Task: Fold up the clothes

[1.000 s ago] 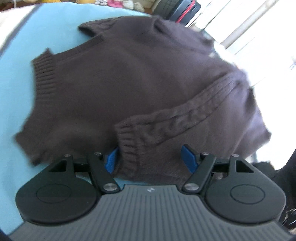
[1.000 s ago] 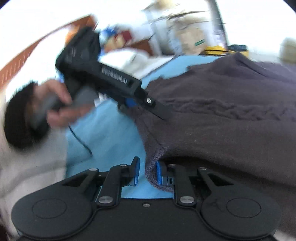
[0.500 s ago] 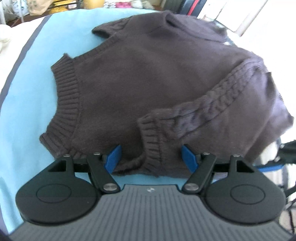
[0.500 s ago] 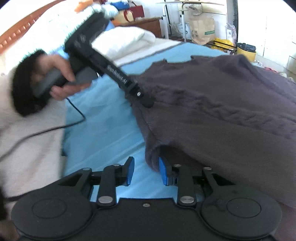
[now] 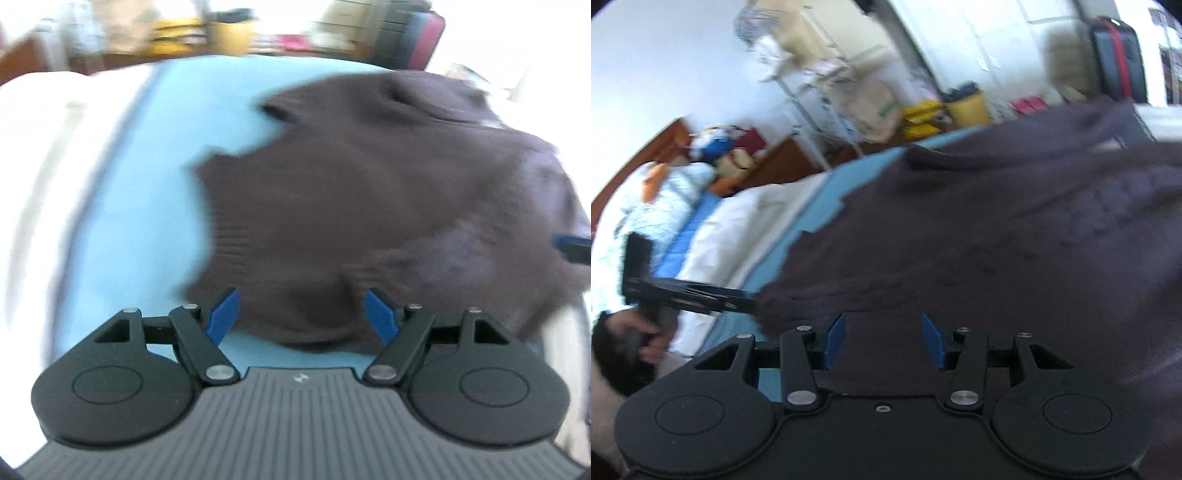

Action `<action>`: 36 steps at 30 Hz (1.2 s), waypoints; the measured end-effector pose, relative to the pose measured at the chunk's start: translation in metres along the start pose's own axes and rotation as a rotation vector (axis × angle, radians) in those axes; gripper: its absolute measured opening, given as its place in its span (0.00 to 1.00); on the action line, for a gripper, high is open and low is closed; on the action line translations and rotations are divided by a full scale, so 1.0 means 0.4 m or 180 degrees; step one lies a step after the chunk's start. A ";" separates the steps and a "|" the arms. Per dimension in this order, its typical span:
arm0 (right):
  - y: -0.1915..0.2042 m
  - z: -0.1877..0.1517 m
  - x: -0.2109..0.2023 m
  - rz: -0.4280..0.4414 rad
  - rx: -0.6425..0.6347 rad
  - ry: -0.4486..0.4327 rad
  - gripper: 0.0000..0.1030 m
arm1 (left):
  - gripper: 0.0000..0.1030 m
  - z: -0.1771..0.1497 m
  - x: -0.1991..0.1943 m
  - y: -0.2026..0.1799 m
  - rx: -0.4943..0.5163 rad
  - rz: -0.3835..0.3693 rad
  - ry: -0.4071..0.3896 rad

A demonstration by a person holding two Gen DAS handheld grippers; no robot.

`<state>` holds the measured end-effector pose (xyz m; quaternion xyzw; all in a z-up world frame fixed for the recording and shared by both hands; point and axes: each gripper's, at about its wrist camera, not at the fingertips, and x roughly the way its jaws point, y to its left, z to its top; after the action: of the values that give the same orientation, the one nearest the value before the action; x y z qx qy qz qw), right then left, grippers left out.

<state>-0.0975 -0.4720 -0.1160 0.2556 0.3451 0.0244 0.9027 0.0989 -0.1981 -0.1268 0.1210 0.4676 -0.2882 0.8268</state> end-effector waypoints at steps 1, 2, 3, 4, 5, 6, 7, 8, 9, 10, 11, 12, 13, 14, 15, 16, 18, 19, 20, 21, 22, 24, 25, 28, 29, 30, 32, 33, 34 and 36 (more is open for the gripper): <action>-0.009 0.006 0.003 -0.0065 0.0013 0.0001 0.51 | 0.73 0.012 -0.011 -0.004 0.0032 0.0027 -0.0098; -0.017 0.012 0.006 -0.0116 0.0043 0.0002 0.51 | 0.73 0.030 -0.017 -0.004 0.0016 -0.0067 -0.0175; -0.025 0.028 0.007 -0.0148 0.0098 0.0013 0.51 | 0.73 0.050 -0.017 0.000 -0.0049 -0.0204 -0.0214; -0.032 0.048 0.005 -0.0174 0.0162 0.0029 0.51 | 0.73 0.077 -0.007 0.008 -0.0174 -0.0370 -0.0191; -0.038 0.075 0.002 -0.0190 0.0219 0.0036 0.51 | 0.73 0.109 0.011 0.015 -0.0259 -0.0489 -0.0146; -0.043 0.107 -0.002 -0.0200 0.0272 0.0036 0.51 | 0.73 0.145 0.034 0.021 -0.0294 -0.0578 -0.0104; -0.051 0.141 -0.005 -0.0234 0.0338 0.0044 0.54 | 0.73 0.182 0.057 0.026 -0.0304 -0.0603 -0.0071; -0.059 0.183 0.002 -0.0300 0.0365 0.0073 0.57 | 0.73 0.225 0.085 0.029 -0.0292 -0.0509 -0.0058; -0.066 0.230 0.015 -0.0376 0.0365 0.0112 0.65 | 0.73 0.265 0.112 0.028 -0.0264 -0.0349 -0.0097; -0.074 0.276 0.028 -0.0452 0.0364 0.0151 0.72 | 0.73 0.298 0.136 0.023 -0.0213 -0.0180 -0.0174; -0.081 0.323 0.041 -0.0529 0.0363 0.0190 0.73 | 0.73 0.332 0.159 0.018 -0.0162 -0.0011 -0.0251; -0.088 0.368 0.064 -0.0578 0.0391 0.0226 0.73 | 0.73 0.363 0.184 0.014 -0.0131 0.0076 -0.0316; -0.094 0.412 0.094 -0.0612 0.0436 0.0259 0.73 | 0.73 0.388 0.213 0.014 -0.0155 0.0081 -0.0358; -0.100 0.456 0.124 -0.0646 0.0482 0.0292 0.73 | 0.73 0.409 0.243 0.020 -0.0257 0.0053 -0.0360; -0.112 0.496 0.158 -0.0685 0.0560 0.0347 0.73 | 0.73 0.428 0.274 0.032 -0.0406 -0.0017 -0.0333; -0.127 0.533 0.193 -0.0727 0.0659 0.0415 0.73 | 0.73 0.440 0.300 0.047 -0.0547 -0.0113 -0.0308; -0.161 0.605 0.267 -0.0859 0.0883 0.0502 0.73 | 0.73 0.449 0.340 0.082 -0.0813 -0.0362 -0.0262; -0.173 0.637 0.304 -0.0885 0.0939 0.0552 0.73 | 0.73 0.453 0.360 0.100 -0.0947 -0.0486 -0.0239; -0.186 0.669 0.341 -0.0911 0.0994 0.0602 0.73 | 0.73 0.457 0.381 0.117 -0.1080 -0.0611 -0.0215; -0.197 0.694 0.376 -0.1009 0.1035 0.0629 0.74 | 0.73 0.462 0.401 0.134 -0.1213 -0.0735 -0.0191; -0.208 0.714 0.409 -0.1150 0.1066 0.0642 0.74 | 0.73 0.462 0.417 0.142 -0.1246 -0.0792 -0.0165; -0.245 0.748 0.483 -0.1315 0.1243 0.0671 0.74 | 0.73 0.455 0.436 0.140 -0.1118 -0.0725 -0.0181; -0.265 0.761 0.518 -0.1362 0.1353 0.0692 0.74 | 0.73 0.446 0.446 0.133 -0.1094 -0.0698 -0.0199; -0.319 0.776 0.615 -0.1577 0.1546 0.0744 0.74 | 0.76 0.439 0.475 0.131 -0.1117 -0.0670 -0.0211; -0.331 0.779 0.647 -0.1672 0.1561 0.0741 0.75 | 0.78 0.438 0.482 0.128 -0.1113 -0.0677 -0.0232; -0.342 0.782 0.678 -0.1767 0.1577 0.0737 0.83 | 0.78 0.438 0.489 0.125 -0.1109 -0.0684 -0.0253; -0.323 0.773 0.724 -0.1968 0.1411 0.0686 0.96 | 0.68 0.445 0.497 0.094 -0.0878 -0.0487 -0.0258; -0.300 0.765 0.745 -0.2120 0.1257 0.0671 0.95 | 0.59 0.447 0.494 0.072 -0.0767 -0.0258 -0.0262; -0.276 0.756 0.760 -0.2270 0.1073 0.0670 0.90 | 0.58 0.445 0.492 0.050 -0.0673 -0.0083 -0.0281; -0.231 0.741 0.770 -0.2497 0.0739 0.0659 0.75 | 0.42 0.441 0.487 0.013 -0.0489 0.0019 -0.0372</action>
<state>0.3129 -0.6159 -0.1612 0.2010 0.5057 -0.3346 0.7694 0.3032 -0.3476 -0.1975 0.0416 0.4389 -0.2556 0.8604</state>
